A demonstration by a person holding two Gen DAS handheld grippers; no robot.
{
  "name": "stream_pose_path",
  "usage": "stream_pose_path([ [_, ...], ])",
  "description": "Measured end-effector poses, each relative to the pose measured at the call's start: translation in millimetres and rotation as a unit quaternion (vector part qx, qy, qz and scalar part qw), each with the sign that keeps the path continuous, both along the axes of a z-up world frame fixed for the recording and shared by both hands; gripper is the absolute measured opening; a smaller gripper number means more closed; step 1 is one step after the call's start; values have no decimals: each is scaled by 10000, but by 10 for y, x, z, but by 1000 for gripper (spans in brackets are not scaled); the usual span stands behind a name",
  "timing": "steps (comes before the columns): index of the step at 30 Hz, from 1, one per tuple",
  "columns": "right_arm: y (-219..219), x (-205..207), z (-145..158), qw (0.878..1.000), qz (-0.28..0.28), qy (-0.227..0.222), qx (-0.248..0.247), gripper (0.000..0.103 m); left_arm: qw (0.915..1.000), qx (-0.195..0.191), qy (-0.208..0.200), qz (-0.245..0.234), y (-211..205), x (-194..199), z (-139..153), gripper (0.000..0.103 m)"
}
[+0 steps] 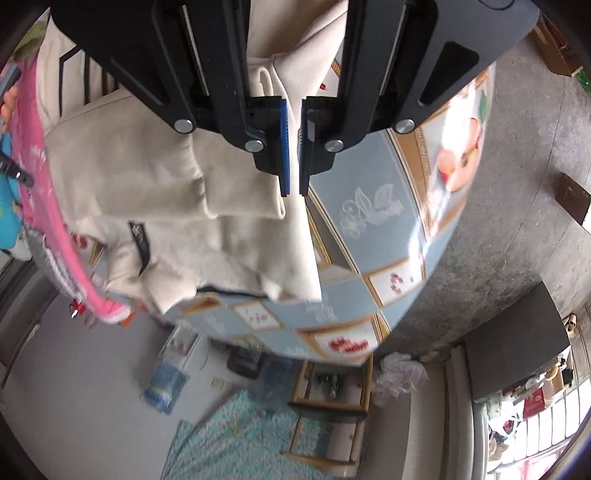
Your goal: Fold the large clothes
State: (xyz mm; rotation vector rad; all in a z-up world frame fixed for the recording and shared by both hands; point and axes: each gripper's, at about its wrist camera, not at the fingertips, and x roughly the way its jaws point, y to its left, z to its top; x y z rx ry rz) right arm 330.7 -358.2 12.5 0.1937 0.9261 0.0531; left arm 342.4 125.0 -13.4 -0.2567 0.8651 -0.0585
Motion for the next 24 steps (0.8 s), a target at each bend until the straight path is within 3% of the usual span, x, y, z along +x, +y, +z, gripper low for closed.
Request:
stream_pose_path([
  [2,197,-48,-1,9993,355,-25,-74,57,9995,29,-113,-308,-106,-22,87,7],
  [5,525,-71,-138,9962,742,138,-435,57,9955,253,109,-906,-460,-2,45,31],
  [7,673,-41,-348,9930,833,431,-725,57,9902,498,497,-1208,-703,26,-118,53],
  [9,747,-17,-576,9869,792,810,-1152,57,9847,824,854,-1279,-842,41,-336,54],
  [12,782,-99,-586,9850,784,817,-1303,57,9863,835,749,-1207,-834,-37,-325,55],
  [15,708,-285,-340,9902,655,688,-1026,60,9897,708,540,-1123,-703,-242,-73,55],
  [16,670,-401,-243,9922,617,597,-909,72,9900,709,464,-1125,-648,-333,8,57],
  [18,564,-664,-107,9955,513,390,-693,82,9905,671,322,-1153,-520,-553,153,65],
  [24,167,-1516,-39,9985,-5,459,-284,84,9913,480,378,-1162,-108,-1327,228,68],
])
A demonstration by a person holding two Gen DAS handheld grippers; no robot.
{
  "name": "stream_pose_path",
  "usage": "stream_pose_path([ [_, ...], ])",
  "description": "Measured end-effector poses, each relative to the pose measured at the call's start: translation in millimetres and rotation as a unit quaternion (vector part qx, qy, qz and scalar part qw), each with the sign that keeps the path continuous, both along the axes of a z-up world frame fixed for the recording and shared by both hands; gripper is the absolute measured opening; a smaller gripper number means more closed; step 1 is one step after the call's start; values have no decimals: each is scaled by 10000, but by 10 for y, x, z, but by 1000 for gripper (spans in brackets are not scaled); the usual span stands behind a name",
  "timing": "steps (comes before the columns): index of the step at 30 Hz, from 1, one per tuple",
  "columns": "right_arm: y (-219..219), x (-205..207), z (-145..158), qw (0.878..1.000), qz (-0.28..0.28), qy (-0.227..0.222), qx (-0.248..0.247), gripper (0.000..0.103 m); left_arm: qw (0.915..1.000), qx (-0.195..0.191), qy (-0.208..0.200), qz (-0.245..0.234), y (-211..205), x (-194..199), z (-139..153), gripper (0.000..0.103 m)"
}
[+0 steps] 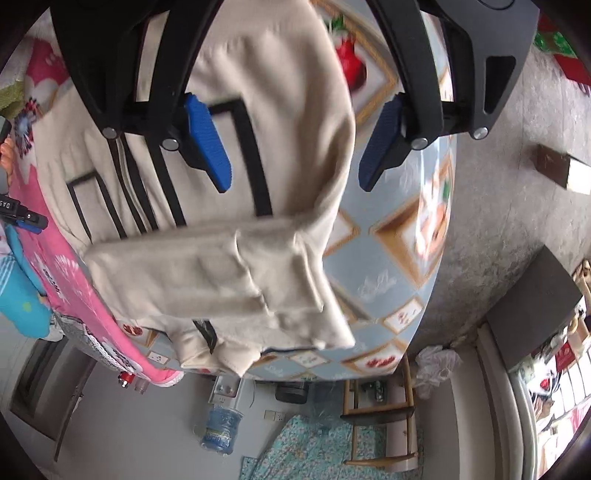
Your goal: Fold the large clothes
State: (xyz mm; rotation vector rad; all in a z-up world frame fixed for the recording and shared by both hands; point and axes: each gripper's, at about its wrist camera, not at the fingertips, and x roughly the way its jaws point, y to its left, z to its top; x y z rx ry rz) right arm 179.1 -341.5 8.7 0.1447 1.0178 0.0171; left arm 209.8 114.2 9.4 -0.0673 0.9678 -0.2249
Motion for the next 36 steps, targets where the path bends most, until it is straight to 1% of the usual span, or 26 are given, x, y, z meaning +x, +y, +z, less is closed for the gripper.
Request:
stream_pose_path([
  [3,-204,-381,-53,9989,-422,92,193,84,9999,-137,77,8,101,-374,-88,68],
  [5,-302,-641,-92,9972,-665,120,306,84,9995,-304,128,32,149,-609,-166,68],
  [9,-395,-1019,-196,9945,-959,126,407,84,9982,-550,233,91,197,-932,-336,66],
  [11,-417,-1148,-238,9932,-1046,168,477,84,9969,-706,331,125,213,-1065,-440,60],
  [13,-405,-1270,-290,9930,-1037,217,516,84,9959,-785,423,178,222,-1151,-532,50],
  [14,-389,-1307,-319,9935,-1003,242,481,84,9948,-863,487,216,241,-1190,-581,48],
  [16,-367,-1329,-361,9943,-946,304,394,84,9923,-1044,609,262,265,-1208,-654,39],
  [17,-355,-1327,-386,9945,-934,325,358,83,9912,-1110,663,280,278,-1213,-696,38],
  [19,-333,-1316,-398,9947,-911,294,379,74,9910,-1128,648,309,292,-1216,-736,30],
  [21,-311,-1281,-395,9950,-888,245,386,73,9905,-1184,631,293,312,-1206,-753,30],
  [23,-295,-1255,-413,9952,-864,268,376,66,9894,-1272,652,273,334,-1203,-772,30],
  [25,-283,-1266,-443,9948,-858,370,413,57,9878,-1359,709,256,351,-1199,-778,30],
  [26,-271,-1285,-456,9945,-847,423,452,56,9867,-1429,734,235,360,-1215,-777,30],
  [28,-229,-1346,-473,9943,-770,486,548,50,9852,-1517,775,185,366,-1251,-783,30],
  [32,-170,-1433,-503,9950,-771,492,402,48,9862,-1423,835,135,327,-1301,-828,30],
  [35,-207,-1416,-501,9937,-934,387,485,48,9858,-1429,867,186,319,-1293,-863,30],
  [36,-222,-1398,-501,9932,-971,350,530,48,9851,-1456,886,214,327,-1286,-874,32],
])
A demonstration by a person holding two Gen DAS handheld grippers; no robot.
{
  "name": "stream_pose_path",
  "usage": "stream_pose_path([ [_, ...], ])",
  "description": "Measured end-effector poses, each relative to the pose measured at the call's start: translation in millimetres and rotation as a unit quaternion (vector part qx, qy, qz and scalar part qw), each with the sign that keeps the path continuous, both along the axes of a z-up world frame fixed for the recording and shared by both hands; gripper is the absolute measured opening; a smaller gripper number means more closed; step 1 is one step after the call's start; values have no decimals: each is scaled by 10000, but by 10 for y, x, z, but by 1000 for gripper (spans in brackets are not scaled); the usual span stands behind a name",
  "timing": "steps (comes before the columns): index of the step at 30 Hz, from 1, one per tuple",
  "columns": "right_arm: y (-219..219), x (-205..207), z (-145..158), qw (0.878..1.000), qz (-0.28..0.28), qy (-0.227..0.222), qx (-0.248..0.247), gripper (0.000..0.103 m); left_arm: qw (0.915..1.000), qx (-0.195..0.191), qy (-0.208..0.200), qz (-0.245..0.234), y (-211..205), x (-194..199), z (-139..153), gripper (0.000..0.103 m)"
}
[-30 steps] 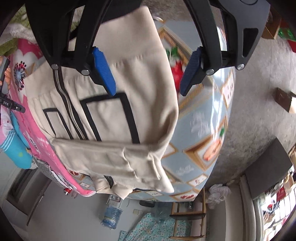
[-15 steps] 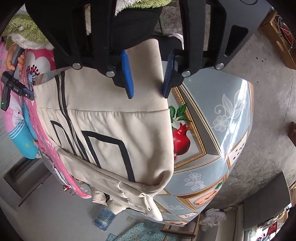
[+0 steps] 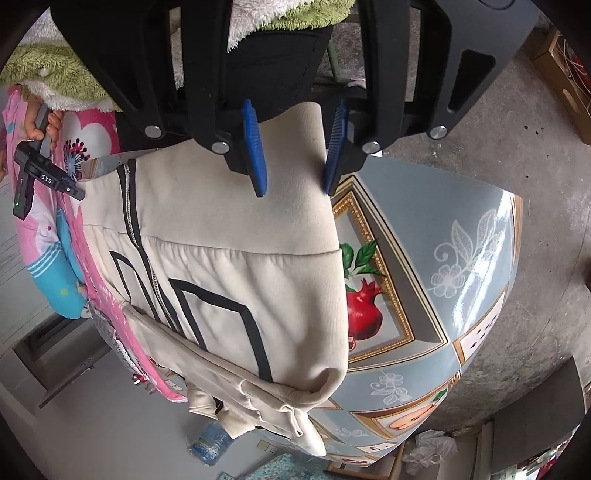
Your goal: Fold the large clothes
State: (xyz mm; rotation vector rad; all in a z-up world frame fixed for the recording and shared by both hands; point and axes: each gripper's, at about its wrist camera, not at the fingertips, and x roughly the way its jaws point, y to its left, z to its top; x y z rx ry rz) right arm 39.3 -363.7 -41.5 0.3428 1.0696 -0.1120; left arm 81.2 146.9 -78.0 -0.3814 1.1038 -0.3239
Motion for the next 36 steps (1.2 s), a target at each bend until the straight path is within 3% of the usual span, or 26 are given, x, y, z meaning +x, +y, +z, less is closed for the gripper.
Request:
stream_pose_path([
  [8,13,-26,-26,9984,133,-66,552,36,9982,-524,302,41,93,-67,-143,32],
  [14,-29,-33,-109,9978,-49,-159,649,27,9990,-374,246,72,19,-60,-160,29],
  [16,-5,-15,-120,9979,-52,-184,624,15,9997,-210,120,9,-27,-76,-98,16],
  [18,15,-25,-99,9976,-62,-238,643,11,9999,-100,-74,-3,-45,-112,3,7],
  [27,142,-245,512,9940,113,-935,560,9,9950,-48,-986,-163,30,-346,807,4],
  [32,143,-406,604,9947,101,-855,568,9,9963,-181,-821,-200,177,-483,905,4],
  [36,78,-528,358,9954,-50,-407,861,9,9986,-93,-485,-175,250,-565,717,4],
])
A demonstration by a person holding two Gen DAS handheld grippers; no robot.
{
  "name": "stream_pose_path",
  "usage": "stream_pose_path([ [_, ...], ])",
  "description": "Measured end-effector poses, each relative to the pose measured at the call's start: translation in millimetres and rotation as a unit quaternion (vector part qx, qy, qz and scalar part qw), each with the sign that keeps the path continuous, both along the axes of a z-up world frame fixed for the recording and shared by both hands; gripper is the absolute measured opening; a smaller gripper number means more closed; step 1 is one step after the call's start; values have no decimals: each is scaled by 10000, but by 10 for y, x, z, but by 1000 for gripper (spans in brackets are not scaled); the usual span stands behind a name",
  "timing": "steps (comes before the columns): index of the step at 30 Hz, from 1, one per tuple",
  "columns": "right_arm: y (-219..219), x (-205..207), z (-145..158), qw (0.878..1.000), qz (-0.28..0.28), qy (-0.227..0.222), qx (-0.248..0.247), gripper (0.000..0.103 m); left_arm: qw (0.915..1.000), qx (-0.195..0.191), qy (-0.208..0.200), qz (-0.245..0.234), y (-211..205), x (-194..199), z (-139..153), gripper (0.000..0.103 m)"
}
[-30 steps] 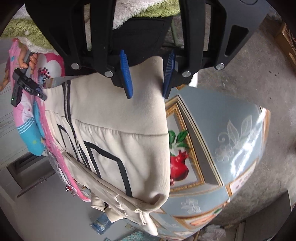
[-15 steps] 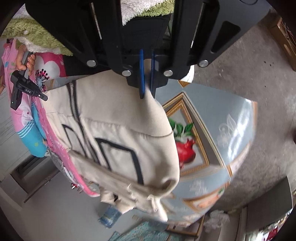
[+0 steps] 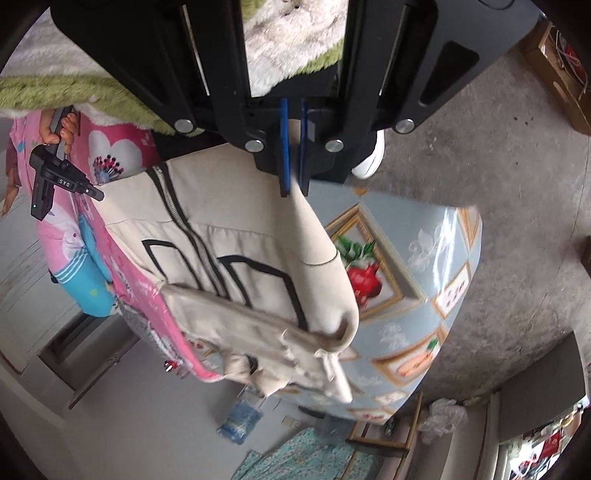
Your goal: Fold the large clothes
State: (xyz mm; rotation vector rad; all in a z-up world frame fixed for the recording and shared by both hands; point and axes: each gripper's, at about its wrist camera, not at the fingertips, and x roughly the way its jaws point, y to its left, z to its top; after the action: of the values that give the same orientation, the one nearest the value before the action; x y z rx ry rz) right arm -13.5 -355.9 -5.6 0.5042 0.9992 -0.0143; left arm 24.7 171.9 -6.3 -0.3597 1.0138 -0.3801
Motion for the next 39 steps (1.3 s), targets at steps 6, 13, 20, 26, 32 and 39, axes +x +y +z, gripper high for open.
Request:
stream_pose_path([
  [6,-34,196,-149,9996,-89,208,170,9,9995,-262,152,-13,-20,146,-133,4],
  [13,-50,740,266,9988,16,-484,11,9,9986,-409,-299,167,59,756,250,4],
  [20,-132,1643,141,9973,-222,-661,247,11,9980,-313,-192,516,77,1653,131,12],
  [26,-190,2029,-112,9982,-421,-420,-27,39,9920,-40,-160,1248,310,1851,-25,47],
  [32,-259,1675,-20,9982,-326,-480,-129,68,9946,482,-233,884,256,1477,-7,63],
  [39,-293,1111,-288,9980,-492,258,315,70,9972,-74,524,536,85,1053,-325,66],
])
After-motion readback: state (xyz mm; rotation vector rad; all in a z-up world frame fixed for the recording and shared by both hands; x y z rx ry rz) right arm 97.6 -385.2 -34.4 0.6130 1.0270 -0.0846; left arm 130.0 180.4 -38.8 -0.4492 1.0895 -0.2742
